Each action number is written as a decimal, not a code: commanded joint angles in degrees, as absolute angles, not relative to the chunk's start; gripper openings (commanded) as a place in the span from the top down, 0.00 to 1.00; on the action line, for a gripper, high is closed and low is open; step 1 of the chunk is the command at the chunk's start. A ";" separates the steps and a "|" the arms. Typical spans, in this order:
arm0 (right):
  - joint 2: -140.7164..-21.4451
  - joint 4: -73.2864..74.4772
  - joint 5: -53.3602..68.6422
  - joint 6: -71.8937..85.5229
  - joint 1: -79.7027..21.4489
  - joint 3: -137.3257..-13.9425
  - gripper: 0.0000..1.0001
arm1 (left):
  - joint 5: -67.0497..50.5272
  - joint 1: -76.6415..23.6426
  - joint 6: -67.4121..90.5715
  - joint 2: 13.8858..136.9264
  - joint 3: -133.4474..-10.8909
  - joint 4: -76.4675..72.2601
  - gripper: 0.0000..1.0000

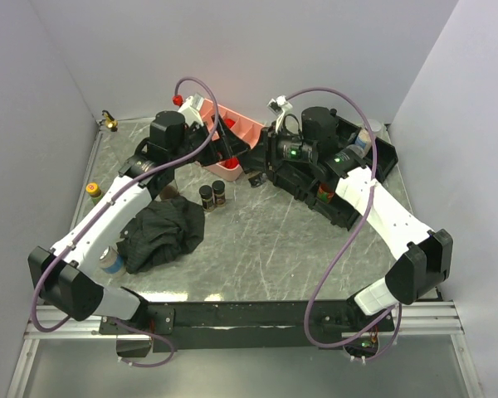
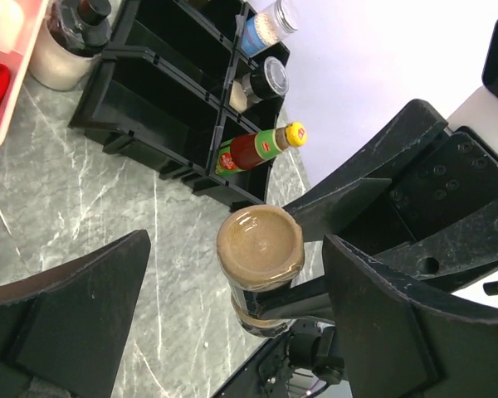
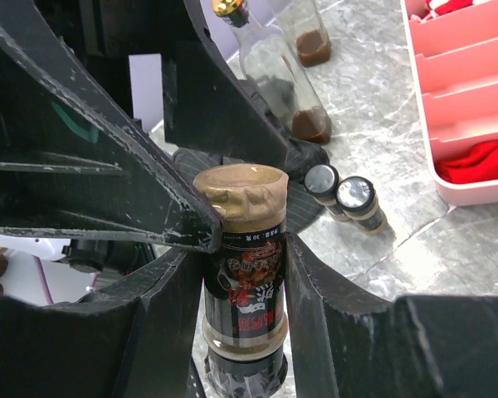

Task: Organize the condiment bottles
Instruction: Place the bottle in the storage box.

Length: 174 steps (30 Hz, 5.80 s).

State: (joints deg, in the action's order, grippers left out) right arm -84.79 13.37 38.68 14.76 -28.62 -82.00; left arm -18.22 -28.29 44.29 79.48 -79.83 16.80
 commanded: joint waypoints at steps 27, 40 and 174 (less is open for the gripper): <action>-72.35 -21.12 26.13 32.86 -27.33 -61.47 0.06 | -37.00 -17.14 83.90 80.51 -69.61 -15.54 0.99; -69.77 -39.90 19.60 31.91 -29.88 -56.07 0.16 | -30.50 -15.38 98.78 80.68 -66.89 -25.48 0.99; -118.40 41.31 -4.48 6.77 -4.65 -118.76 0.18 | -0.88 -11.95 37.18 62.14 -65.04 14.59 0.04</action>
